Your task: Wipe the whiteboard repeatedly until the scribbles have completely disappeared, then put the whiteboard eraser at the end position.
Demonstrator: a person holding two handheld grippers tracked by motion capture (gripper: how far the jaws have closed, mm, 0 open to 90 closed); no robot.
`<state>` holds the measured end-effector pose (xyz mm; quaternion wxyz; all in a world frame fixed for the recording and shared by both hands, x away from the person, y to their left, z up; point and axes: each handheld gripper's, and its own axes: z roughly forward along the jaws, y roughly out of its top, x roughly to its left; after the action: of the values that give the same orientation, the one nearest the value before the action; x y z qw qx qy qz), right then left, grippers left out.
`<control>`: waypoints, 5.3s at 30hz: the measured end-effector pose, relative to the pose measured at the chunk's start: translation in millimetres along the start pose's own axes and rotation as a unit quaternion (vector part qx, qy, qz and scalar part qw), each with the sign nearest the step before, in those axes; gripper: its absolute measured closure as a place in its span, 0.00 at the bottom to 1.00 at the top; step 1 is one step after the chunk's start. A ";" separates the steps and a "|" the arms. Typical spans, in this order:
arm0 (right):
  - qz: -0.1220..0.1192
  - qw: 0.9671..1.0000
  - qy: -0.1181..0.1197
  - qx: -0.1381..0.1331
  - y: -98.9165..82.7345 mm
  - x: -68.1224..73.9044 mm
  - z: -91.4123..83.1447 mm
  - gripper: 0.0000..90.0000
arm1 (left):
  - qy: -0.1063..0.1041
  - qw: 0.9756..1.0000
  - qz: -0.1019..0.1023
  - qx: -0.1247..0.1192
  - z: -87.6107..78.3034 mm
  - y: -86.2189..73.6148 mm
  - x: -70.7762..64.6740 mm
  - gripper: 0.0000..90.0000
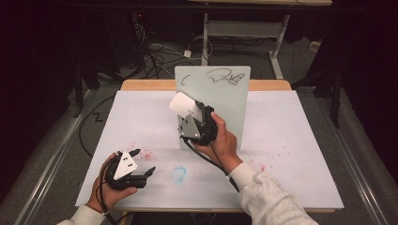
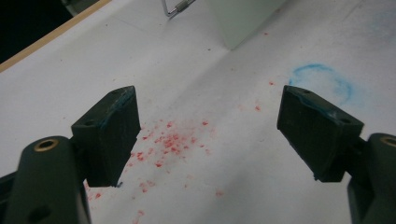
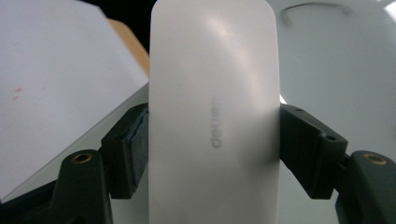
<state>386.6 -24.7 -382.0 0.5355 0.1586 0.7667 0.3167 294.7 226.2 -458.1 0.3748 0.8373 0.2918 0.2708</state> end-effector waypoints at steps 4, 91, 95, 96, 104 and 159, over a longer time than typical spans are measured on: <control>0.025 0.999 -0.025 -0.008 12.4 -25.9 1.8 0.35 | -0.001 1.000 0.000 0.000 -0.3 -0.2 0.2 0.23; 0.079 0.994 -0.076 0.020 -12.3 -29.6 -7.9 0.35 | -0.010 1.000 0.005 0.006 2.8 -1.7 -1.7 0.22; 0.103 0.990 -0.094 0.021 -23.2 -49.8 -13.4 0.35 | -0.009 1.000 0.006 0.008 3.6 -1.2 -1.8 0.22; 0.106 0.989 -0.101 0.022 -26.3 -54.4 -14.9 0.35 | -0.009 1.000 0.006 0.008 3.7 -1.0 -2.2 0.22; 0.116 0.986 -0.116 0.025 -40.8 -69.1 -21.2 0.35 | -0.007 1.000 0.006 0.010 5.6 -0.7 -2.4 0.22; 0.191 0.972 -0.135 0.026 -65.6 -103.3 -31.5 0.35 | -0.012 1.000 0.007 0.012 5.6 -1.5 -1.9 0.22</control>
<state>402.7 -143.9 -343.5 0.5592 0.3568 0.6511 0.3690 296.7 223.0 -462.9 0.3663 0.8469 0.2843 0.2601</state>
